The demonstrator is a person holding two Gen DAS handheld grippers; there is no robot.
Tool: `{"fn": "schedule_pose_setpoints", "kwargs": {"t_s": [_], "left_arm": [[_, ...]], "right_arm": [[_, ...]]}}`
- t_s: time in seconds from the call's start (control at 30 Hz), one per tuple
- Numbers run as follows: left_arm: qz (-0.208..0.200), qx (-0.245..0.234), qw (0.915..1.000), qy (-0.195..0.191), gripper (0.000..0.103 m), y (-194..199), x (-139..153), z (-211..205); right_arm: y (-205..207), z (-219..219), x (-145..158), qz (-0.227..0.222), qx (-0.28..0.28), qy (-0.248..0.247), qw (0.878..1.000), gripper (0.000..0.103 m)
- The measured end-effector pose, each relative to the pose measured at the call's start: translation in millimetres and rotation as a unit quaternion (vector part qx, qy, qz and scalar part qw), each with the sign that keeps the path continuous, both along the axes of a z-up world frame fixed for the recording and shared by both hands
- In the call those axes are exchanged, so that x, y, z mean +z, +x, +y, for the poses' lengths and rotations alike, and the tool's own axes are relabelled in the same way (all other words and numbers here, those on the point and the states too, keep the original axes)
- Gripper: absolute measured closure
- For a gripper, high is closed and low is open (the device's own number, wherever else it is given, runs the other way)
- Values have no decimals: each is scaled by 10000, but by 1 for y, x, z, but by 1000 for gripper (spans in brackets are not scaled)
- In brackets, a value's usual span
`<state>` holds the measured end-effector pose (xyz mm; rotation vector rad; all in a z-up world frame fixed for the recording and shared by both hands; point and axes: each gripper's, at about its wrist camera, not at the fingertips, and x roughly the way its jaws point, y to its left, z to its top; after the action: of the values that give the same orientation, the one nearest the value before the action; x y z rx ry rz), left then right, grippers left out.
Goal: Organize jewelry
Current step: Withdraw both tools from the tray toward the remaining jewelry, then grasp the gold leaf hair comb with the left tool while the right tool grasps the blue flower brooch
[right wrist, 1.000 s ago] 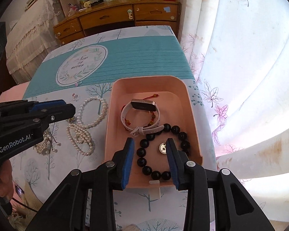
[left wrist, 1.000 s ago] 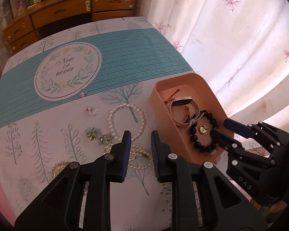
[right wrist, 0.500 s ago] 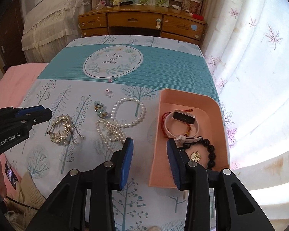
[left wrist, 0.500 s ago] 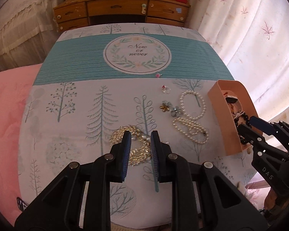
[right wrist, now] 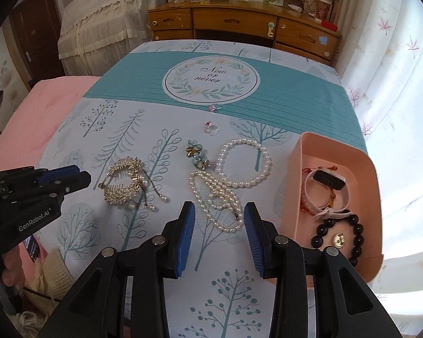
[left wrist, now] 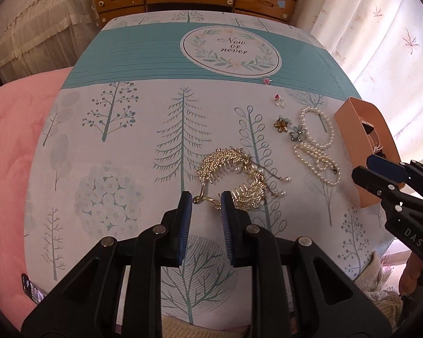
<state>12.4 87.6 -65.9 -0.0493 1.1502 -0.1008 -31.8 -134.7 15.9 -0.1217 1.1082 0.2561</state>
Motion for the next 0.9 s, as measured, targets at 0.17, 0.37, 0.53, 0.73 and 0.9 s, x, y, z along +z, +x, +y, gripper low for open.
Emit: {"fn": "schedule_pose_setpoints", "kwargs": {"t_s": [0.17,0.37,0.53,0.73,0.9], "left_arm": [[152,-71,9997,-187,85,5,-11,2],[73,-1143,9926,-402,85,6,-4,-20],[102,-1976,9798,-290,66,12,-3,-41],[312,-2405,9701,-94,53,25,-15,-52],[508,-2520,9664,48,54,37,-25,-57]], "right_arm": [[7,-5,-16,261,14,252,9993,67],[11,-6,-28,411,10,302,9987,66],[17,-6,-35,519,20,329,9981,66],[23,-8,-40,571,5,355,9977,66],[33,-11,-42,618,42,413,9972,66]]}}
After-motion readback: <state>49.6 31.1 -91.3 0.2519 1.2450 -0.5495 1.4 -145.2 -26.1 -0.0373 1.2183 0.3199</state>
